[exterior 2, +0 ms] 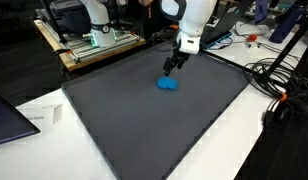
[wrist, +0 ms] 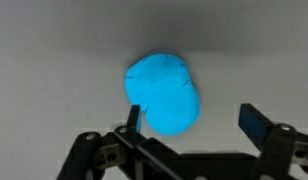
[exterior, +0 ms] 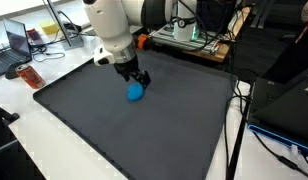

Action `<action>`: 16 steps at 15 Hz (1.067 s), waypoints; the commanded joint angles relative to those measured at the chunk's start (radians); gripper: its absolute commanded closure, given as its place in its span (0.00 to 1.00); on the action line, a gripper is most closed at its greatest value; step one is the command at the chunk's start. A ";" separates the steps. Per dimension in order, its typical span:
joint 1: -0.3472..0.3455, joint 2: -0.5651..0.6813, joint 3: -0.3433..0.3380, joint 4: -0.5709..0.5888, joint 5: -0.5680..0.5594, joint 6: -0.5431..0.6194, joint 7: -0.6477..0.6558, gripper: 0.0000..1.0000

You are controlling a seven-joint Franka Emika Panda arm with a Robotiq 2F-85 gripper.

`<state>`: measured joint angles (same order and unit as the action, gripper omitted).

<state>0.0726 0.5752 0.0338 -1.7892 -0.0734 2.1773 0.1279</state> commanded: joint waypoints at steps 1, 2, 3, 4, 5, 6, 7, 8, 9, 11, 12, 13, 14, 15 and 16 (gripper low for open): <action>0.008 0.058 -0.015 0.052 -0.010 0.021 -0.025 0.00; 0.006 0.069 -0.015 0.059 -0.008 0.027 -0.031 0.00; 0.005 0.079 -0.017 0.063 -0.010 0.038 -0.037 0.00; 0.002 0.090 -0.019 0.068 -0.009 0.048 -0.043 0.00; 0.003 0.098 -0.022 0.071 -0.011 0.058 -0.044 0.00; 0.004 0.110 -0.027 0.077 -0.015 0.067 -0.045 0.00; 0.005 0.119 -0.030 0.081 -0.019 0.073 -0.048 0.00; 0.004 0.129 -0.032 0.085 -0.020 0.079 -0.054 0.00; 0.002 0.138 -0.033 0.089 -0.019 0.078 -0.059 0.00; -0.007 0.151 -0.026 0.096 -0.009 0.074 -0.083 0.00; -0.008 0.157 -0.027 0.099 -0.008 0.069 -0.087 0.00; -0.008 0.162 -0.027 0.102 -0.008 0.065 -0.091 0.00; -0.010 0.166 -0.026 0.105 -0.005 0.058 -0.094 0.09; -0.011 0.169 -0.025 0.108 -0.002 0.051 -0.096 0.26; -0.011 0.172 -0.024 0.111 0.000 0.044 -0.094 0.32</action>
<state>0.0676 0.7281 0.0073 -1.7100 -0.0797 2.2497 0.0544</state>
